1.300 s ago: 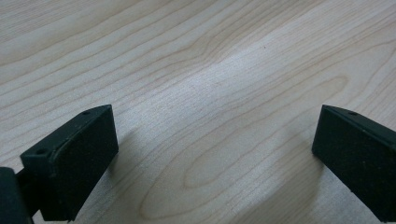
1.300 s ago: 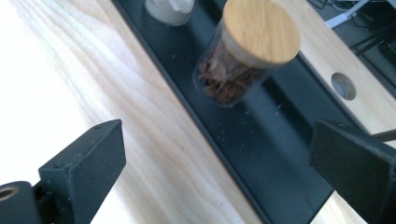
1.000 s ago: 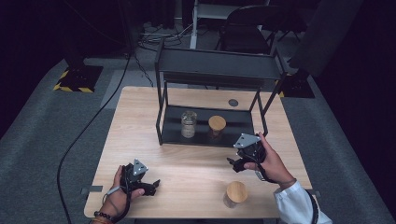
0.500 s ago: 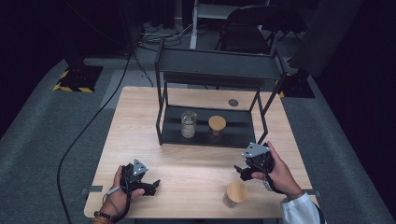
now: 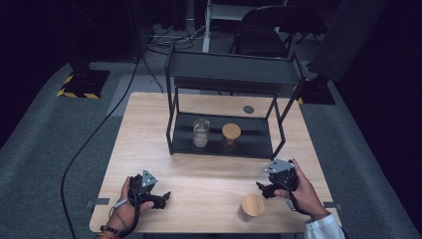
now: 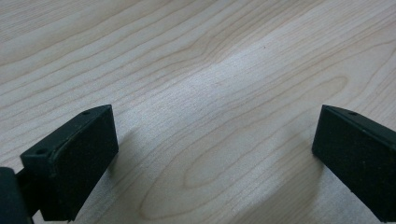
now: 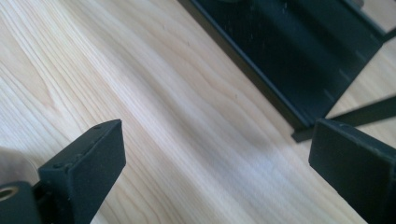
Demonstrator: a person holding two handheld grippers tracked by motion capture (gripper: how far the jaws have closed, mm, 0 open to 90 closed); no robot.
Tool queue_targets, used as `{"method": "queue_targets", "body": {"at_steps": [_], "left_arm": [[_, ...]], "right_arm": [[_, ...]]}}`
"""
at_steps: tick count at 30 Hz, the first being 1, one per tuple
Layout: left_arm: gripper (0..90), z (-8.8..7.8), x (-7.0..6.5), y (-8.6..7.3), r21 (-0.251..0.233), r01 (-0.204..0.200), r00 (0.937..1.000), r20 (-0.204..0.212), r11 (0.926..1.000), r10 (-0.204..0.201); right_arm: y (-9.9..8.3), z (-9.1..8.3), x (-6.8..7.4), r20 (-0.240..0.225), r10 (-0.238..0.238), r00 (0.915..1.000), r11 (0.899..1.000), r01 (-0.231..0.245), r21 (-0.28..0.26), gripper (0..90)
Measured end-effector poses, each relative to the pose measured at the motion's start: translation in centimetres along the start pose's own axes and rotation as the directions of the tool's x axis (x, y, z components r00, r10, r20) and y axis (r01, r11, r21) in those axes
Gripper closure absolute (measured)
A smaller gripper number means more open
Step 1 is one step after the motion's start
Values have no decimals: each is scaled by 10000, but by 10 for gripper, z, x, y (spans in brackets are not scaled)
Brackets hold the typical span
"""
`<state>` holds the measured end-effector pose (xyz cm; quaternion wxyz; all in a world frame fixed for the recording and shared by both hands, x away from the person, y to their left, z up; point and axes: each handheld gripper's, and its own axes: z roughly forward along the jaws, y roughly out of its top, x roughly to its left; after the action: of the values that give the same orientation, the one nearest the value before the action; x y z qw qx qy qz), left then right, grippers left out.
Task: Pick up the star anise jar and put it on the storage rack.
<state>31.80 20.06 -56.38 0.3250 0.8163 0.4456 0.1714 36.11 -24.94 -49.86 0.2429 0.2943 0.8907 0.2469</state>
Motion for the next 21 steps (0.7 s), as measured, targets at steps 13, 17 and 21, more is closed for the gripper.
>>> {"method": "queue_targets", "body": {"at_steps": [13, 17, 21], "left_arm": [[0, 0, 0, 0, -5, -6, 10000, 2, 10000, 6], [0, 0, 0, 0, -6, -6, 10000, 3, 10000, 6], [0, 0, 0, 0, -5, 7, 10000, 1, 10000, -7]], "right_arm": [[-36, 9, -5, 344, 570, 9978, 9982, -576, 183, 37], [-46, 9, -6, 339, 727, 9968, 9972, -733, 158, 37], [-51, 10, -6, 309, 812, 9962, 9966, -817, 136, 37]]}}
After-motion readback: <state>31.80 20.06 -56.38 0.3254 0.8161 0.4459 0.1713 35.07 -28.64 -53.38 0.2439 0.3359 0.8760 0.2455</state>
